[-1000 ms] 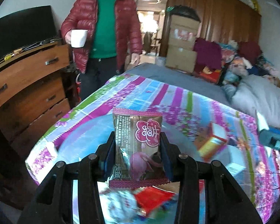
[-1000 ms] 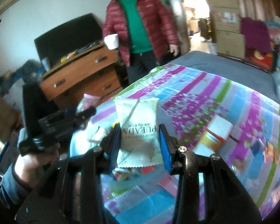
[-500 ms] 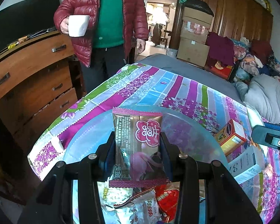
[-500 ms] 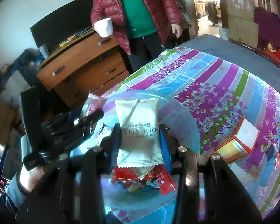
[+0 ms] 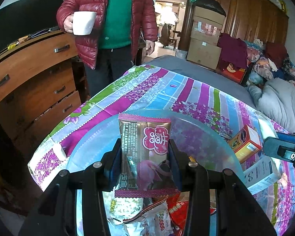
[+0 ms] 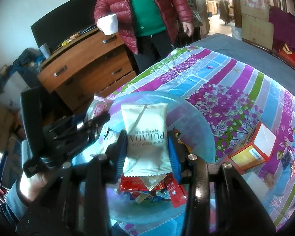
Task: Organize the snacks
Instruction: 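Open both grippers to drop the two packets into the bowl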
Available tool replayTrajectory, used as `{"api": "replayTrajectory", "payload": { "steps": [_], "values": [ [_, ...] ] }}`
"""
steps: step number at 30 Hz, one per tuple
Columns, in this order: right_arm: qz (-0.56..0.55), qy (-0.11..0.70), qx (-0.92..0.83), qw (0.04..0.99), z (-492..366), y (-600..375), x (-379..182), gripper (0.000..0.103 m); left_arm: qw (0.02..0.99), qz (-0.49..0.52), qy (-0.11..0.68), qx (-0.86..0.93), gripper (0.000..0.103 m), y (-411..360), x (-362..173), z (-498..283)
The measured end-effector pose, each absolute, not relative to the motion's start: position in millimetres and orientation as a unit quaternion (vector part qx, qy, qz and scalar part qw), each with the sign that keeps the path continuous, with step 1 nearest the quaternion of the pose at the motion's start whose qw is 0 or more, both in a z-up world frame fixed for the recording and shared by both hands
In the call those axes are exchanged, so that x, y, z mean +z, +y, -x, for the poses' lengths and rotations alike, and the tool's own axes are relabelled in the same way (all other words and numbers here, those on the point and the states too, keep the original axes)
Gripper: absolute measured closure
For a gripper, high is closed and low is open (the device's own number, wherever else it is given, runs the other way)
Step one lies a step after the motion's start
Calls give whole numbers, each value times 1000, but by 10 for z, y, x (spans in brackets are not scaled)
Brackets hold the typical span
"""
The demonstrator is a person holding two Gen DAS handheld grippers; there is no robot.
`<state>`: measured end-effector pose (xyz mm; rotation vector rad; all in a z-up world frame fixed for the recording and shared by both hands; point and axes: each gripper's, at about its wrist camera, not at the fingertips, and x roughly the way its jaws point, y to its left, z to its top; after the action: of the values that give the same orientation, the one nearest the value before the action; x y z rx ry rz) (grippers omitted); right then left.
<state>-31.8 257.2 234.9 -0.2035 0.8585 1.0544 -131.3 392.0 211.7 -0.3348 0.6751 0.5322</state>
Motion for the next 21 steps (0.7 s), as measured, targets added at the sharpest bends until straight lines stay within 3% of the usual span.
{"api": "replayTrajectory", "payload": {
  "steps": [17, 19, 21],
  "values": [
    [96, 395, 487, 773, 345, 2629, 2338, 61, 892, 167, 329, 262, 54, 3966, 2063, 1319],
    [99, 392, 486, 775, 356, 2641, 2340, 60, 894, 171, 326, 255, 42, 3975, 2074, 1323],
    [104, 387, 484, 778, 366, 2657, 2345, 44, 898, 172, 321, 248, 15, 3963, 2098, 1327]
  ]
}}
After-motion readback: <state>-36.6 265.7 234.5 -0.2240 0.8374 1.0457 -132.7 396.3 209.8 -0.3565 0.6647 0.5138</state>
